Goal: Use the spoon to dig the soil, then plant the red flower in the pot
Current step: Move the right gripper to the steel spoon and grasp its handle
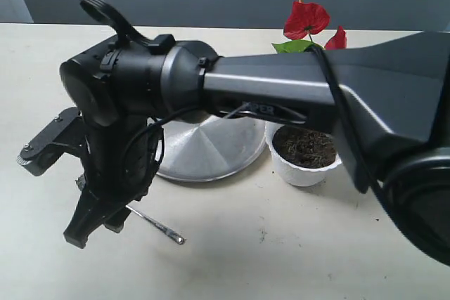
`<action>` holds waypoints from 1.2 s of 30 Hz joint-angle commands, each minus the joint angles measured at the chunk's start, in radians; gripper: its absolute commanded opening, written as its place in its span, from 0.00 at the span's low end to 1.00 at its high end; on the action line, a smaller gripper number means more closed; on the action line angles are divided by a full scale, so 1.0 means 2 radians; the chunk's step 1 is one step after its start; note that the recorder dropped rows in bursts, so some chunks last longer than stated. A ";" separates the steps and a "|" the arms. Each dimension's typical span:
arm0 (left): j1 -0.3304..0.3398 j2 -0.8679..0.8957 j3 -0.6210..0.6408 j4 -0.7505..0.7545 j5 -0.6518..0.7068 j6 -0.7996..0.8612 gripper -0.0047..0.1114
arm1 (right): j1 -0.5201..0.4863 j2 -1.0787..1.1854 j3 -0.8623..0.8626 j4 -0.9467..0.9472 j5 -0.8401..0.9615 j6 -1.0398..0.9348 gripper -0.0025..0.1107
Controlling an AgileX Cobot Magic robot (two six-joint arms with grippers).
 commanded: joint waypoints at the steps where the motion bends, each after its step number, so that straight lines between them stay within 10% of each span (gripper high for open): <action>1: -0.002 0.000 -0.002 -0.001 -0.006 -0.001 0.04 | 0.000 0.012 -0.006 -0.012 -0.028 -0.003 0.35; 27: -0.002 0.000 -0.002 -0.001 -0.006 -0.001 0.04 | 0.000 0.078 -0.007 -0.051 -0.057 -0.002 0.33; 33: -0.002 0.000 -0.002 -0.001 -0.006 -0.001 0.04 | 0.000 0.078 -0.007 -0.049 -0.054 -0.002 0.02; 36: -0.002 0.000 -0.002 -0.001 -0.006 -0.001 0.04 | 0.000 0.078 -0.007 -0.049 -0.050 -0.002 0.02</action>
